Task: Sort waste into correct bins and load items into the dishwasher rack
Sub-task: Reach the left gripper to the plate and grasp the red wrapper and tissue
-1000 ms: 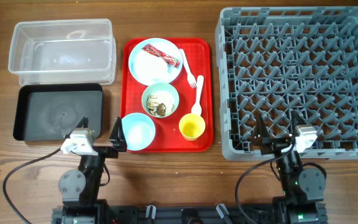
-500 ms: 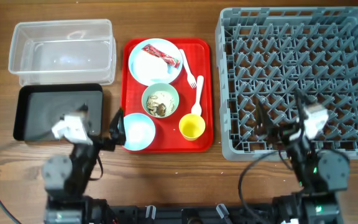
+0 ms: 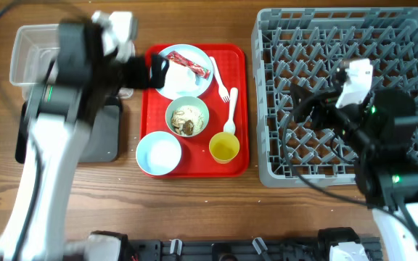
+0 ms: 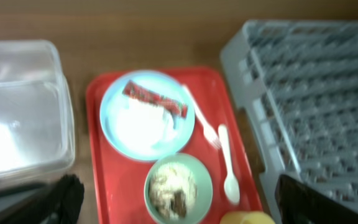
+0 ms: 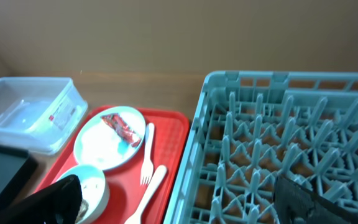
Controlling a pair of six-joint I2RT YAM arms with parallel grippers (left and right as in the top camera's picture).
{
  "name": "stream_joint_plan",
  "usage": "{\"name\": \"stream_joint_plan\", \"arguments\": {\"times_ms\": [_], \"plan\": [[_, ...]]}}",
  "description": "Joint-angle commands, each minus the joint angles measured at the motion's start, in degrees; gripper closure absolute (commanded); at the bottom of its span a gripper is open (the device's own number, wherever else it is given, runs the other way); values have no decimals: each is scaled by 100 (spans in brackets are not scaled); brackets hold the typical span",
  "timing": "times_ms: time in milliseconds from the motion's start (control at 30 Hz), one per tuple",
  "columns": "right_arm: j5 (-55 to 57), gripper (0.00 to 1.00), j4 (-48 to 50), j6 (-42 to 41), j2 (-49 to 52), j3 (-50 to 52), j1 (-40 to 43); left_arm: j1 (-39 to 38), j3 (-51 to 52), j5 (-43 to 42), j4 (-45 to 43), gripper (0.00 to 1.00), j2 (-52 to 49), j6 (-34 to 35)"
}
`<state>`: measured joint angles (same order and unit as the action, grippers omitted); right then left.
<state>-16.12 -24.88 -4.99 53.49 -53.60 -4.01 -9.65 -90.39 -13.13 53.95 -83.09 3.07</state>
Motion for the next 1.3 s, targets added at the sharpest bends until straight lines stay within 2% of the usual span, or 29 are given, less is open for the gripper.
{"name": "stream_joint_plan", "arguments": {"times_ms": [0,67,133,300,433,467,600,700,933,1267], "plan": [[-588,0,-190,35,380,-356,22,-142,-1873,262,1117,0,-1733,-105],[-828,0,-216,35,520,-354,22,-151,-2647,11,1589,0,-2509,-94],[-933,0,-232,31,616,-354,22,-149,-3014,-332,1565,0,-3064,-92],[-1099,0,-433,-28,793,-354,22,-155,-3038,-1342,1270,0,-3928,-92],[-1097,0,-505,-103,802,-354,22,-177,-3038,-1419,944,0,-4402,28],[-1097,0,-507,-103,802,-354,22,-188,-3038,-1333,848,0,-4513,197],[-1095,0,-507,-103,802,-352,22,-251,-3038,-57,590,0,-4905,1838],[-1095,0,-535,-107,802,-350,22,-352,-3038,527,466,0,-5093,2315],[-1095,0,-647,-114,802,-339,22,-717,-3038,1506,330,0,-5348,2507],[-1073,0,-743,-103,809,-337,22,-885,-3038,1777,127,0,-5840,2590]]}}
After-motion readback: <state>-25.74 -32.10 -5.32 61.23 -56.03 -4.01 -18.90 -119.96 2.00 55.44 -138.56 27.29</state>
